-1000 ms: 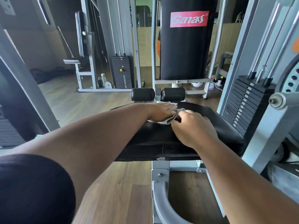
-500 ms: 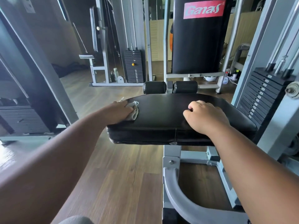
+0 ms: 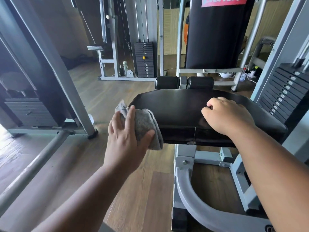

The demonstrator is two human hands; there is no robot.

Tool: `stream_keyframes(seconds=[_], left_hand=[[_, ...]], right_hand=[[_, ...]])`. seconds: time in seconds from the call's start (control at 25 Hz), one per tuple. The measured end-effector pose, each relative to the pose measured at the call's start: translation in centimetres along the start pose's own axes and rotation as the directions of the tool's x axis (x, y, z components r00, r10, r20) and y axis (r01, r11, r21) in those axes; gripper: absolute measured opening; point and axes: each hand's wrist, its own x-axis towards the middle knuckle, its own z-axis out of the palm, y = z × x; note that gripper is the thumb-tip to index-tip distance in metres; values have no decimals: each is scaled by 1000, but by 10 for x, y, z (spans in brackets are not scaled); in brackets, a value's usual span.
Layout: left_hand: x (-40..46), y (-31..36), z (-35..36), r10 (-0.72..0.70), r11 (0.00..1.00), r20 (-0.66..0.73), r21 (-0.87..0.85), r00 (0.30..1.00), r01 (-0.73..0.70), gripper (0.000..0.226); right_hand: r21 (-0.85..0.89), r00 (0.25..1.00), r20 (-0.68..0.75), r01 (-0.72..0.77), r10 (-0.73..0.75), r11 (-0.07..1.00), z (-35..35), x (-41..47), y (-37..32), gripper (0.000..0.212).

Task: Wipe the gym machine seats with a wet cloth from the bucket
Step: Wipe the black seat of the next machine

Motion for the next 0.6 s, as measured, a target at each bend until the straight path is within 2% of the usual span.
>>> stream_keyframes(seconds=[0.08,0.16,0.32,0.4,0.48,0.6], left_hand=[[6,-4,2,276,945,-27,191,961,-266,91],[23,12,6,462,843,43,291,886,-453,95],[37,62,21,645,696,158,281,747,-660,91],[41,53,17,678,666,166,273,716,-694,89],[46,21,1,656,694,138,278,742,-664,90],[52,-23,-27,474,839,114,241,873,-487,91]], right_hand=[[-7,1000,-10,8,-8,1000,1,0,0,37],[2,1000,-9,6,-6,1000,2,3,0,36],[49,1000,9,-19,18,999,-3,3,1,36],[59,999,26,-21,19,998,-5,1,3,39],[63,999,37,-16,14,998,-6,1,4,39],[47,999,36,2,-4,999,-3,2,3,41]])
